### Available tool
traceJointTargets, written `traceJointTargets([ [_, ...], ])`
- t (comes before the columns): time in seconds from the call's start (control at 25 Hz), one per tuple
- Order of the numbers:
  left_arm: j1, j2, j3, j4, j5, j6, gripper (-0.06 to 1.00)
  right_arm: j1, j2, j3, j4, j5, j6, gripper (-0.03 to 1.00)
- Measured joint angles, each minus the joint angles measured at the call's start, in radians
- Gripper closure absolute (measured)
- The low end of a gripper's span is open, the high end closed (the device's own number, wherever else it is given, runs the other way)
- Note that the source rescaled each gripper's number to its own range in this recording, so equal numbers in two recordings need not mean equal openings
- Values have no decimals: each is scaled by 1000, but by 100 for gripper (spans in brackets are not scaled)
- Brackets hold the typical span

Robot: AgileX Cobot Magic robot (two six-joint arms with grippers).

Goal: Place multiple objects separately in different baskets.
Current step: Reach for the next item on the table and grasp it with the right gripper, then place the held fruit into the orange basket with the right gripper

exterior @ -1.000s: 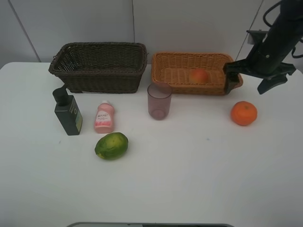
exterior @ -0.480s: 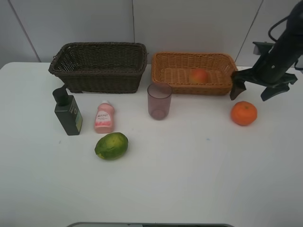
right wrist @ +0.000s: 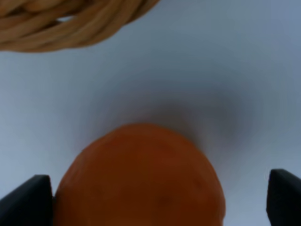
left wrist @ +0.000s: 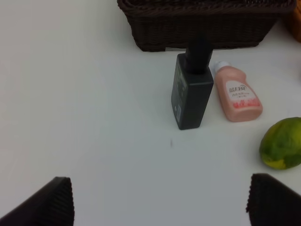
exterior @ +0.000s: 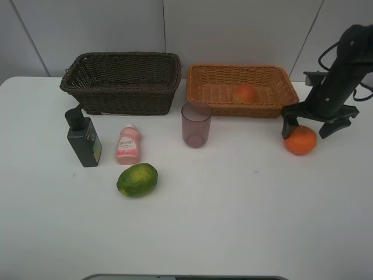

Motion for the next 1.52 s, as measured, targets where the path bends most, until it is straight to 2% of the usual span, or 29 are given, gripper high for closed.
traceJointTargets([
  [0.4, 0, 0, 0, 0, 0, 0, -1, 0, 49, 0, 1, -39, 26, -3],
  [0.48, 0, 0, 0, 0, 0, 0, -1, 3, 58, 0, 7, -39, 26, 0],
  [0.52, 0, 0, 0, 0, 0, 0, -1, 6, 62, 0, 12, -39, 26, 9],
  [0.56, 0, 0, 0, 0, 0, 0, -1, 8, 65, 0, 18, -41, 26, 24],
  [0.64, 0, 0, 0, 0, 0, 0, -1, 16, 68, 0, 24, -42, 26, 66],
  [1.52, 0, 0, 0, 0, 0, 0, -1, 18, 68, 0, 31, -40, 26, 64],
])
